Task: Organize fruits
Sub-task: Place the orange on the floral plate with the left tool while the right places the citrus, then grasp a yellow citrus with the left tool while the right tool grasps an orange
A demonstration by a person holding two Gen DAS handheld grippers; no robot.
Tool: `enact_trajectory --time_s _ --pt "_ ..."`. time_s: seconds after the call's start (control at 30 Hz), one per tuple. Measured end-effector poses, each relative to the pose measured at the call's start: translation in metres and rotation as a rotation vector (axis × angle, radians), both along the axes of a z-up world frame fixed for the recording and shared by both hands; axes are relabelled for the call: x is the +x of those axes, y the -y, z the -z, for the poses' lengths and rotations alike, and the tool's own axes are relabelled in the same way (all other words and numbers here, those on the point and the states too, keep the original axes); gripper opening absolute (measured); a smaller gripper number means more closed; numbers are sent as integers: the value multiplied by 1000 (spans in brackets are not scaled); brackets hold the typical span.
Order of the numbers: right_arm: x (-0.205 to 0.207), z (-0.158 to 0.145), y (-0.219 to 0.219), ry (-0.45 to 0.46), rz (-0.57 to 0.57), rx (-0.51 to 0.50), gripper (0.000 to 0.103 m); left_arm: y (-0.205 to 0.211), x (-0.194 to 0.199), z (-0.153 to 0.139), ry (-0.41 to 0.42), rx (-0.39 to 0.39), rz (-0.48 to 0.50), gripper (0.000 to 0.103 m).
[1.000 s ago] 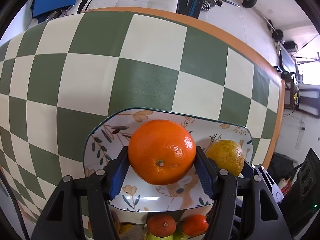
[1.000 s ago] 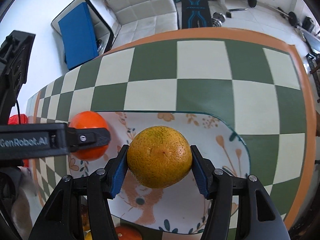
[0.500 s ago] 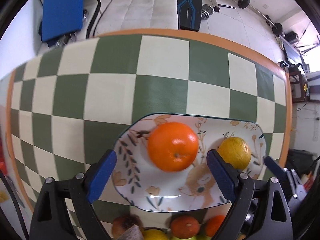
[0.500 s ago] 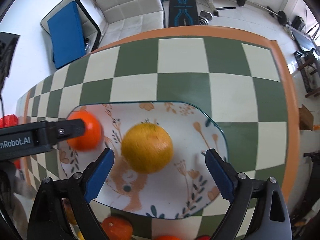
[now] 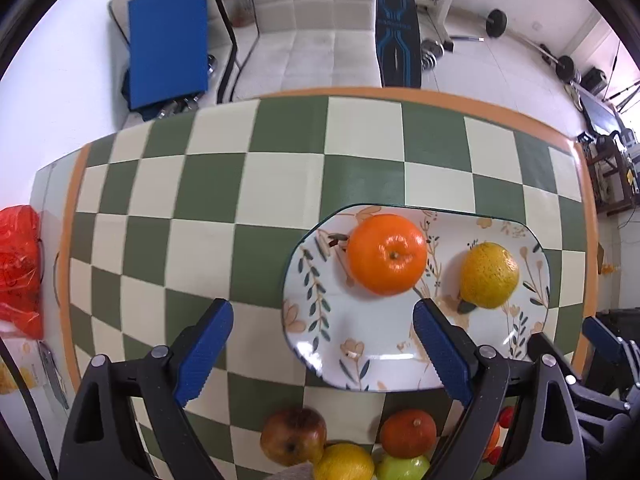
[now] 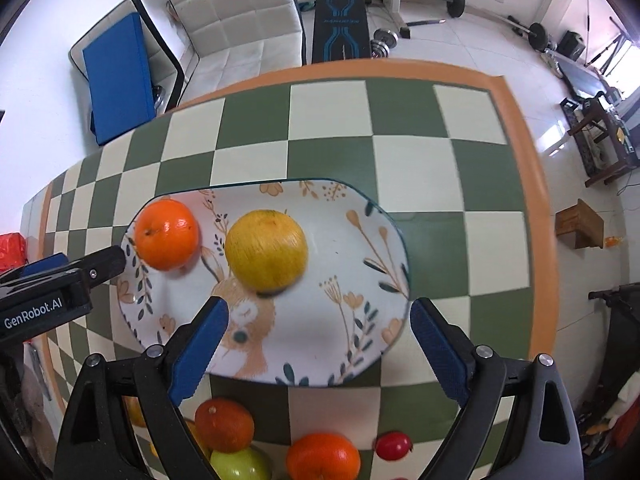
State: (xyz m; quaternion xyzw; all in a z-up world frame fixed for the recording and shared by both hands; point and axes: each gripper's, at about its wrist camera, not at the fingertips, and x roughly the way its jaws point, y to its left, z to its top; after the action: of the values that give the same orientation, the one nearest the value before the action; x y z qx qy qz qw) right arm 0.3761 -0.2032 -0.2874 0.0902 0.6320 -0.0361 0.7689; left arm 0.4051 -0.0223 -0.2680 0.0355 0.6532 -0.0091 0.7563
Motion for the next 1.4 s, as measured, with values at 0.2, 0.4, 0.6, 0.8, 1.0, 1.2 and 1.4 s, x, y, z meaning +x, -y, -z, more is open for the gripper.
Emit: enact_trajectory --time_s 0.2,0.4,0.6,0.8,1.0,1.2,1.4 --pt "-27 -43 -1 74 -11 -46 95 -7 -33 -38 89 -18 4 92" --pt "-59 -91 -3 147 -20 -53 95 -11 -65 -76 151 -41 16 92" --pt "-89 -135 -9 221 -23 -52 95 -9 -95 -111 208 -59 40 92" --pt "-119 -177 -15 289 -23 -50 95 -8 -119 -144 269 -85 49 92" --pt "-147 -205 -15 350 -8 -30 95 -10 -141 -163 313 -76 52 92" --pt "-164 -200 -7 343 33 6 95 -11 -147 -154 318 -40 56 96" --pt "-162 -124 8 172 83 89 95 -16 -145 -82 164 35 35 103"
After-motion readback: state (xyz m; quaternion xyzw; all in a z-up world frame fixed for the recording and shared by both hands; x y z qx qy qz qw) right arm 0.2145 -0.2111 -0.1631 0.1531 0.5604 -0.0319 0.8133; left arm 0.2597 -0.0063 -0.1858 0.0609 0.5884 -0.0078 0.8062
